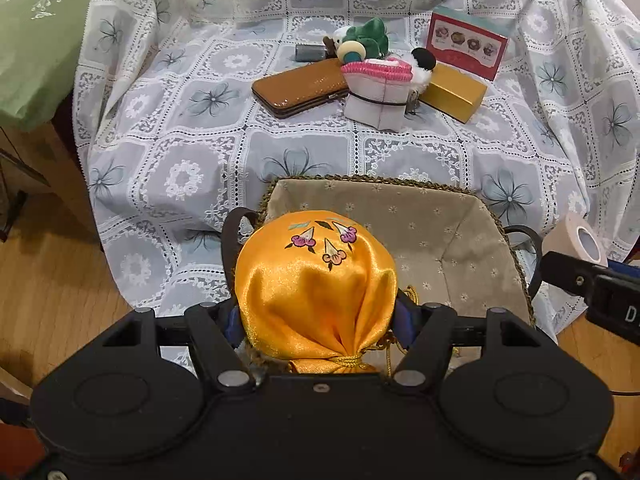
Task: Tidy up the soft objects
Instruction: 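Carry the orange pouch and tape roll back over the basket with both tools, then open the left tool to drop the pouch while the right tool releases the tape roll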
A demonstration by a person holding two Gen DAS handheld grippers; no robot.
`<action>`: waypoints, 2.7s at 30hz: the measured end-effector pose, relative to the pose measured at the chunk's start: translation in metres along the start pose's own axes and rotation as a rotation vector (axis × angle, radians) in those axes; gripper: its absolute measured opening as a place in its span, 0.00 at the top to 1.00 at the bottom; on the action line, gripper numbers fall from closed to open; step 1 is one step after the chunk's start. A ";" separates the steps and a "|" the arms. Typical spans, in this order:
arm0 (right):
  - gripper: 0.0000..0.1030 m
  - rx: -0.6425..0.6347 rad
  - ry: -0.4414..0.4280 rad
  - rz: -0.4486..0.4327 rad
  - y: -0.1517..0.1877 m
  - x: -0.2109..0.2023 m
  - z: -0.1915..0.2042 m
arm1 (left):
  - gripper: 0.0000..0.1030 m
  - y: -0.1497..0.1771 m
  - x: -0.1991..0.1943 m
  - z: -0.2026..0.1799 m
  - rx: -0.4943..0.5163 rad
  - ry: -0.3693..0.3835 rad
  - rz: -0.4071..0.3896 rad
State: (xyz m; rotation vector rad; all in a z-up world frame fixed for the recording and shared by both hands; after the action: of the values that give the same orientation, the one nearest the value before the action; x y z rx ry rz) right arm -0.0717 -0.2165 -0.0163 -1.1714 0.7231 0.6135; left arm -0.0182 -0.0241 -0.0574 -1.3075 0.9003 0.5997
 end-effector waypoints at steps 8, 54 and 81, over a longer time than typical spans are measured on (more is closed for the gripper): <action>0.54 0.017 -0.031 -0.037 0.008 -0.021 -0.003 | 0.39 0.014 -0.016 -0.002 -0.027 0.012 -0.025; 0.54 0.050 -0.056 0.131 0.024 0.014 0.002 | 0.29 0.013 0.002 0.001 -0.058 -0.005 -0.021; 0.39 0.049 -0.072 0.109 0.022 0.015 0.009 | 0.21 0.018 0.001 0.010 -0.088 -0.036 -0.025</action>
State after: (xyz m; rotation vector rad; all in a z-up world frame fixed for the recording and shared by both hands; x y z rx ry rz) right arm -0.0774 -0.2009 -0.0390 -1.0641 0.7406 0.7218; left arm -0.0300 -0.0109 -0.0680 -1.3807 0.8347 0.6480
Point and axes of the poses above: each gripper's, at about its wrist camera, not at the fingertips, and x roughly the way its jaws point, z to its left, y to its underside, the point moved 7 cm from there along x, roughly the way its jaws point, and after that the axes turned 4 degrees about x, right-handed, at the moved point
